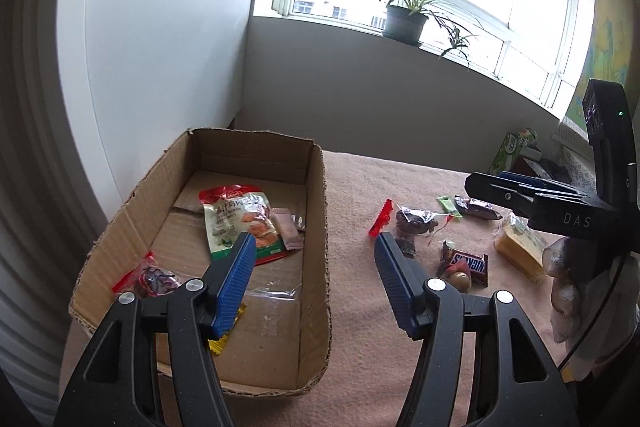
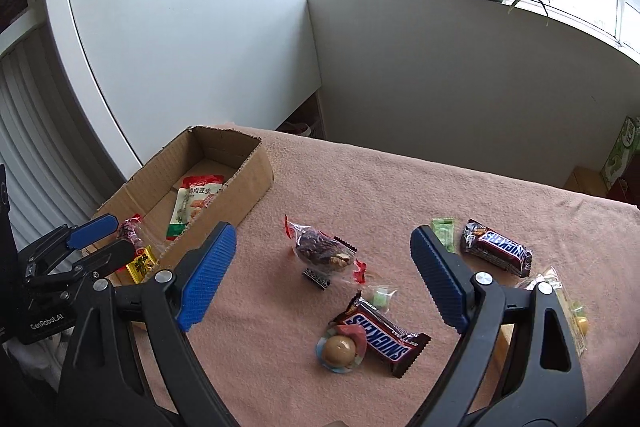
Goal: Organize snacks
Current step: 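Withdraw both open tools from the box toward the remaining snacks, then grasp the round chocolate egg with left tool while right tool approaches the Snickers bar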
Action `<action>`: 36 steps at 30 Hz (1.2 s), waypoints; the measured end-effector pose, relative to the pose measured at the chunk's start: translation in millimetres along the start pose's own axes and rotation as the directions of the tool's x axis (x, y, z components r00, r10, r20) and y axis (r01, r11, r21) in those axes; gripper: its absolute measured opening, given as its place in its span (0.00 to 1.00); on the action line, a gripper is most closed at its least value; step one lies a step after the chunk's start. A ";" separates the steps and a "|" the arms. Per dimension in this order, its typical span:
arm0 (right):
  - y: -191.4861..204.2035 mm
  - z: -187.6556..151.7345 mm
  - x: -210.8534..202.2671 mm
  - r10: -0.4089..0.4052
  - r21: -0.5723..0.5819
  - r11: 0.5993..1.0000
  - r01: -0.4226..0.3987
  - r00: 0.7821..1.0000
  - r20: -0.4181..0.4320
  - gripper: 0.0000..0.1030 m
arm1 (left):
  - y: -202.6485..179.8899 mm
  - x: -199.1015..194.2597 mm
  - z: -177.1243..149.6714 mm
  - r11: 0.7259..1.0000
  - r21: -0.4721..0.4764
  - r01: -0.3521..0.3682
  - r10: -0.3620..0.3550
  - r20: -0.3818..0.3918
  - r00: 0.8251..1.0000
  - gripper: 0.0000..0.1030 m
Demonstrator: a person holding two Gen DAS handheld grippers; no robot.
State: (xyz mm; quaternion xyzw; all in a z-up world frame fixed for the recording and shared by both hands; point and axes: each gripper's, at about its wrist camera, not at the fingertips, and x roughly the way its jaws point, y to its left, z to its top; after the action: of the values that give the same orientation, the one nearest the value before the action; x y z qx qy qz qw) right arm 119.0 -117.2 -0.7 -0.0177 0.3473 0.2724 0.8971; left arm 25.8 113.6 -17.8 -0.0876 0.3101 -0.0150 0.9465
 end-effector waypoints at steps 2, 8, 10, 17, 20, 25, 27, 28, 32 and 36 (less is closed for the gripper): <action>-10.7 -7.6 -3.6 -0.004 0.009 1.000 0.004 1.000 -0.009 0.88 | -9.6 2.2 -0.7 1.000 0.012 0.013 -0.013 -0.005 1.000 0.59; -37.8 -25.2 -6.1 0.008 0.046 0.999 -0.006 0.999 -0.040 0.88 | -39.7 14.7 -6.7 0.997 0.057 0.062 -0.059 -0.049 0.997 0.59; -45.1 -30.9 -6.6 0.024 0.057 0.998 -0.021 0.999 -0.047 0.88 | -50.6 19.7 -9.9 0.994 0.073 0.075 -0.070 -0.066 0.995 0.59; -62.0 -46.8 7.0 0.131 0.091 0.988 -0.122 0.986 -0.099 0.78 | -87.9 41.6 -24.4 0.982 0.138 0.131 -0.110 -0.147 0.983 0.59; -69.8 -48.3 14.3 0.168 0.116 0.981 -0.154 0.978 -0.122 0.61 | -101.8 51.2 -31.5 0.974 0.166 0.152 -0.122 -0.180 0.976 0.59; -75.9 -49.1 22.9 0.187 0.116 0.978 -0.171 0.972 -0.141 0.59 | -119.1 69.0 -38.9 0.968 0.188 0.168 -0.123 -0.229 0.966 0.59; -77.5 -49.1 24.5 0.196 0.121 0.976 -0.179 0.970 -0.143 0.59 | -123.3 77.1 -41.0 0.967 0.189 0.173 -0.123 -0.250 0.960 0.59; -77.8 -49.0 25.1 0.201 0.122 0.975 -0.184 0.969 -0.145 0.59 | -124.7 81.3 -41.8 0.967 0.187 0.172 -0.121 -0.259 0.958 0.59; -80.1 -49.7 30.3 0.213 0.126 0.973 -0.195 0.965 -0.156 0.58 | -129.3 93.8 -44.7 0.969 0.185 0.165 -0.108 -0.282 0.953 0.59; -82.8 -50.7 36.8 0.219 0.127 0.972 -0.199 0.961 -0.169 0.58 | -128.8 101.1 -46.7 0.970 0.180 0.160 -0.101 -0.300 0.949 0.59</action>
State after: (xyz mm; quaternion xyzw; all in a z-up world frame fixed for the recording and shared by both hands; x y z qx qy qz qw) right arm 151.8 -181.3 -75.4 0.0433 0.4423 0.3433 0.8274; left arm 83.2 -28.8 -91.4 -0.0081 0.4353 -0.1221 0.8920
